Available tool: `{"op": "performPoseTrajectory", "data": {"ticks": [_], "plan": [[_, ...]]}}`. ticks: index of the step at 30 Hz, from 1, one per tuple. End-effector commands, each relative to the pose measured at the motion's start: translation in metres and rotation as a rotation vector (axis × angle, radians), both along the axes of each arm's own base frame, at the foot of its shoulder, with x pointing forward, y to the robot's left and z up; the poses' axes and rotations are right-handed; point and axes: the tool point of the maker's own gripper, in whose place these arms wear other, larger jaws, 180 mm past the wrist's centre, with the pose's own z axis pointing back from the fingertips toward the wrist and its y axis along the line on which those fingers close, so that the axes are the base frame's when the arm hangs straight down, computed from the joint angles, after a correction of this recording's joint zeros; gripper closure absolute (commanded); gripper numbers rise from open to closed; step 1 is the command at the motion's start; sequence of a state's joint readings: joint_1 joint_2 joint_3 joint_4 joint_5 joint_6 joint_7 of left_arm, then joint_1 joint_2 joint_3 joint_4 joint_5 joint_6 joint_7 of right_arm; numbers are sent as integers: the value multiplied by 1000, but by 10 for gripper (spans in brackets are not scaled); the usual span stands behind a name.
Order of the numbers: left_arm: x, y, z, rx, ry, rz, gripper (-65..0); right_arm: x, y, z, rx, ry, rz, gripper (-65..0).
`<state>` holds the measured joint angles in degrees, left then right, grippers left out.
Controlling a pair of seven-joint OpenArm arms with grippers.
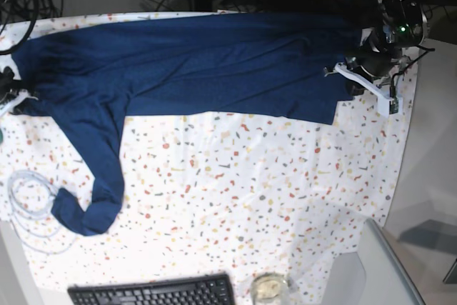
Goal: Layout the t-shirt on the table in an organized manner, then fold the t-shirt properly
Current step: 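Release the shirt and move the right gripper to the hanging sleeve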
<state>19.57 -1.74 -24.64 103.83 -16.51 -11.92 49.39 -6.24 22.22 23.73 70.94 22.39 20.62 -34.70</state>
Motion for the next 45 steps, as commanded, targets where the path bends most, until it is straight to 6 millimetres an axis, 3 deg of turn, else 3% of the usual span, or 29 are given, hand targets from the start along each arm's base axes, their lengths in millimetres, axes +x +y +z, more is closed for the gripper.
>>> {"op": "performPoseTrajectory", "data": {"ticks": [1,4,7,9,14,19,22,25,27,30,32,39,41,45], "plan": [[12,-2,5,0,-55,-7,0,13,-10,11,-14,-39,-4,-27],[10,-16,-16,-33,-42,-24,0,13,-17,-8,25,-6,-57,-27],[1,-18,-37,-53,-1,-15,0,10,-35,-18,15,-12,-92,-27],[-7,-16,-49,-61,33,-5,0,9,-37,-25,15,3,-89,-27],[-15,-16,-56,-68,59,0,0,10,-41,-37,12,35,-83,-27],[-7,-3,-27,-36,-22,23,0,29,-39,-19,-12,-36,-58,-27],[2,8,8,16,-111,28,0,43,-43,18,-57,-140,-39,-27],[-2,31,37,80,-170,67,0,58,-33,61,-86,-237,-49,-33],[-6,47,45,110,-181,102,0,68,-21,80,-92,-267,-39,-36],[-14,68,50,142,-181,154,0,102,19,89,-53,-271,50,-39],[-20,78,52,158,-177,177,0,123,47,75,-18,-229,115,-80],[-35,95,53,187,-158,220,0,182,116,31,34,-146,264,-359],[-38,102,54,198,-157,237,0,192,125,26,34,-148,282,-392],[-44,108,55,208,-151,254,0,202,145,15,40,-142,306,-393]]}}
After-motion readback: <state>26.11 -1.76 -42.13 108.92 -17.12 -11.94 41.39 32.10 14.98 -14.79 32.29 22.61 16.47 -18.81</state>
